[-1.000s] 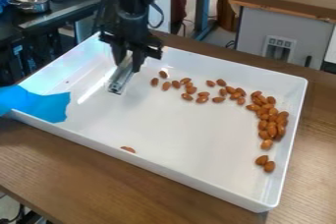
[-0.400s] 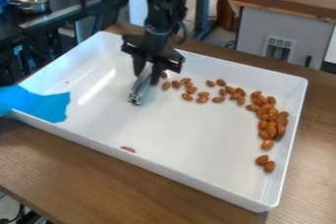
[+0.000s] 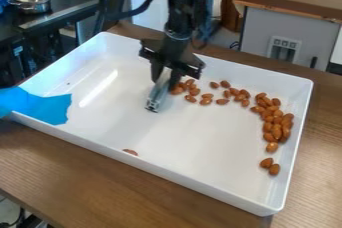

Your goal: Sweep into pile

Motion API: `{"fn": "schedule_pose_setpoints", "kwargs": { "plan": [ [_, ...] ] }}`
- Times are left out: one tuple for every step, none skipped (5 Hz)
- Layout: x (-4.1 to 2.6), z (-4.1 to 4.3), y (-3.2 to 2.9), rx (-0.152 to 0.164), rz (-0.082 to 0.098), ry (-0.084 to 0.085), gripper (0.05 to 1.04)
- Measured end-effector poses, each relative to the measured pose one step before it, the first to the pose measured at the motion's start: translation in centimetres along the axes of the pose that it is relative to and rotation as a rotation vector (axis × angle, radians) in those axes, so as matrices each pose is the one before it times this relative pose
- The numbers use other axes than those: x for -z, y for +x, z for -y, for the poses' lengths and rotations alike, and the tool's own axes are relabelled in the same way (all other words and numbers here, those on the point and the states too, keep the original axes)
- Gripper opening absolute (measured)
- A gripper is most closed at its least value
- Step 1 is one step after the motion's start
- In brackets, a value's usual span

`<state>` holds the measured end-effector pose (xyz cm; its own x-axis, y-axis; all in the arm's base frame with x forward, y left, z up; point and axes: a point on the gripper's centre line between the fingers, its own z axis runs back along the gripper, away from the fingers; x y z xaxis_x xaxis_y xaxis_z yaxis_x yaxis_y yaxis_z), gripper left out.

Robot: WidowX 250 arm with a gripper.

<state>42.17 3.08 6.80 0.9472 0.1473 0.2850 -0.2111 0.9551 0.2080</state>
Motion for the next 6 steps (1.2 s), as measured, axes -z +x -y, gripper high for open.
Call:
{"fn": "schedule_pose_setpoints", "kwargs": {
  "plan": [
    [-1.086,4.002,-0.667,0.0328,0.0062,-0.0337,0.372],
    [-1.296,3.780,-0.459,0.0250,0.0208,-0.0227,0.372],
    [-0.158,3.698,0.380,0.0027,0.0162,-0.0068,0.372],
    [-0.460,2.235,0.400,-0.0185,-0.0061,-0.0167,0.372],
    [-0.392,0.632,-0.624,0.0086,-0.0108,-0.0064,0.372],
    [-2.790,-3.016,-0.311,-0.0383,0.0333,-0.0092,0.372]
  ]
}}
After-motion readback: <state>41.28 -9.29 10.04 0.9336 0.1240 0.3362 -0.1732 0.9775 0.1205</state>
